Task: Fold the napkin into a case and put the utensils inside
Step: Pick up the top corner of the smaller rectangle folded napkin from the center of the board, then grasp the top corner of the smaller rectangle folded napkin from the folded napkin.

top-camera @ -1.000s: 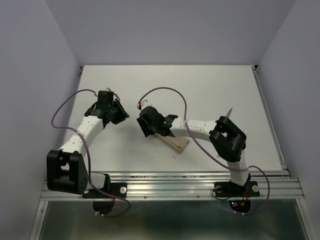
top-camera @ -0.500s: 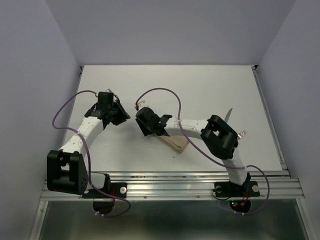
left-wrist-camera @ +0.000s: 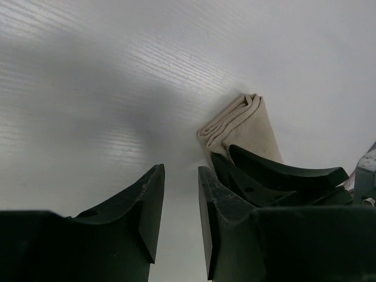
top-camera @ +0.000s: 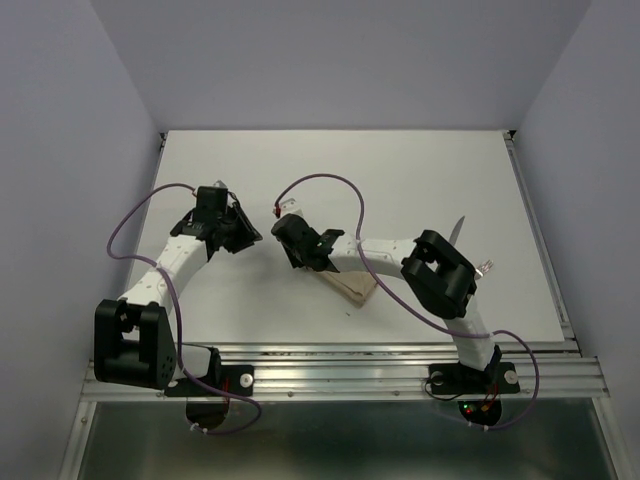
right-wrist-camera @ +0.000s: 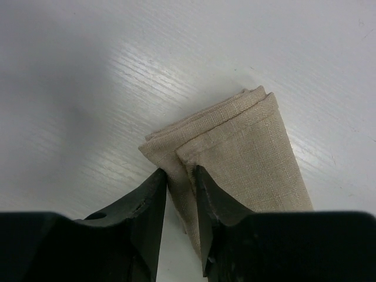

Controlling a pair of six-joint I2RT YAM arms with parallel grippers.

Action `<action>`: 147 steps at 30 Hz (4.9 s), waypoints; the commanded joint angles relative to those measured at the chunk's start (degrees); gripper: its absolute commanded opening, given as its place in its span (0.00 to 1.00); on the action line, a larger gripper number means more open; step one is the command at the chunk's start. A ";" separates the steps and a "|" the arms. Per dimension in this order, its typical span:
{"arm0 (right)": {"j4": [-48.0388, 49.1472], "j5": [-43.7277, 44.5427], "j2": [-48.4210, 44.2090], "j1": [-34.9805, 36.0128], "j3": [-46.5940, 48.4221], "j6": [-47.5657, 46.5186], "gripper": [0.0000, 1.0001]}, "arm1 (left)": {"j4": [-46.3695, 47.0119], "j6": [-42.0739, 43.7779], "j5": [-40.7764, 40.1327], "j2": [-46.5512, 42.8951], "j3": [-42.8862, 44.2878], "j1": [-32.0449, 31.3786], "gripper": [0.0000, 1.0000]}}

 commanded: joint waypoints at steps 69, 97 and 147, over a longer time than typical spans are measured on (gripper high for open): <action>32.52 -37.75 -18.71 -19.22 -27.45 24.69 0.01 | 11.26 8.45 -12.17 21.41 9.28 -26.60 0.46; 32.52 -38.45 -18.27 -19.22 -27.63 24.17 0.01 | 9.06 7.84 -15.60 25.11 12.36 -27.75 0.00; 32.96 -39.60 -18.79 -19.75 -27.98 24.08 0.01 | 8.10 6.96 -21.14 27.74 14.73 -31.52 0.22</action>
